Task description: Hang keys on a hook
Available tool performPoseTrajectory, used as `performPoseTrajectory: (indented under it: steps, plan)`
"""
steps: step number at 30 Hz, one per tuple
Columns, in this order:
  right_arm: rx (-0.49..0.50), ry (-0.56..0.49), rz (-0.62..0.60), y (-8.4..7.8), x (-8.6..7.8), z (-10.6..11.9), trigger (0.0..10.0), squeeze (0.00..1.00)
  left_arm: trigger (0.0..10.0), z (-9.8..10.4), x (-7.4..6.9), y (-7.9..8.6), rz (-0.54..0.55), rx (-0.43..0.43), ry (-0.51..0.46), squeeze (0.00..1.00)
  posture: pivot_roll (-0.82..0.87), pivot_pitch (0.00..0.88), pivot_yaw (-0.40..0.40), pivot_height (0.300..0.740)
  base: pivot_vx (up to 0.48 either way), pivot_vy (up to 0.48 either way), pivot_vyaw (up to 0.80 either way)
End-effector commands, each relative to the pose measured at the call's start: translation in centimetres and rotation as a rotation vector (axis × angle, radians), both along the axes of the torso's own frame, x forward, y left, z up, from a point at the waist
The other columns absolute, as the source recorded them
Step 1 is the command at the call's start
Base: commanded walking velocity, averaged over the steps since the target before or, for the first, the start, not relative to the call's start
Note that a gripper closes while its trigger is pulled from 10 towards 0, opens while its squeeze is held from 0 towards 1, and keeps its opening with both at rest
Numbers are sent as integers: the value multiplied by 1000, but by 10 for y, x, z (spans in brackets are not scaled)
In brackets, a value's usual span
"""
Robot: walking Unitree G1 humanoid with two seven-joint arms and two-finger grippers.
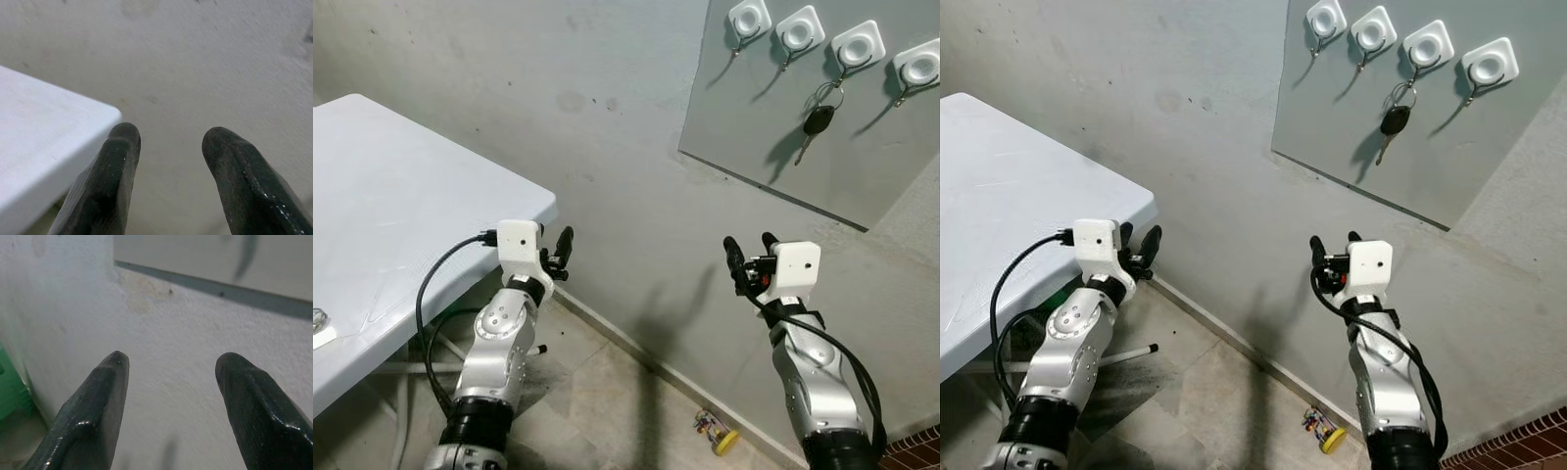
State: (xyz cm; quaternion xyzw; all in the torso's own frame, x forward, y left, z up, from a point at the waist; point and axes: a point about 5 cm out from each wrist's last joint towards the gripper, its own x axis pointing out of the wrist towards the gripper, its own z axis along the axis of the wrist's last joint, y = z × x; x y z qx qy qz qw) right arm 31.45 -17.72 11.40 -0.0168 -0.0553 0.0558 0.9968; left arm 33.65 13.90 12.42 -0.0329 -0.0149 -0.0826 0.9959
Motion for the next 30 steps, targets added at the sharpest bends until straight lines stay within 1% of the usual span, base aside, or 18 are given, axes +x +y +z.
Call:
performPoseTrajectory:
  steps: [1,7,11,14,30]
  plan:
    - [2,12,5,0,2,0,10000,0,10000,-3,1,4,29,32,9,0,15,14,-36,740,0,0,800]
    - [-11,19,11,-2,3,0,10000,0,10000,-3,0,2,25,25,2,0,18,20,-48,740,0,0,800]
    - [-25,27,11,-5,3,-1,10000,0,10000,-7,-1,3,44,19,10,0,22,24,-55,740,0,0,800]
    - [-28,32,10,-7,3,-2,10000,0,10000,-7,-1,3,53,8,7,0,26,24,-59,740,0,0,800]
    - [-37,39,18,-6,4,-3,10000,0,10000,-7,-1,4,42,8,7,0,31,21,-56,740,0,0,800]
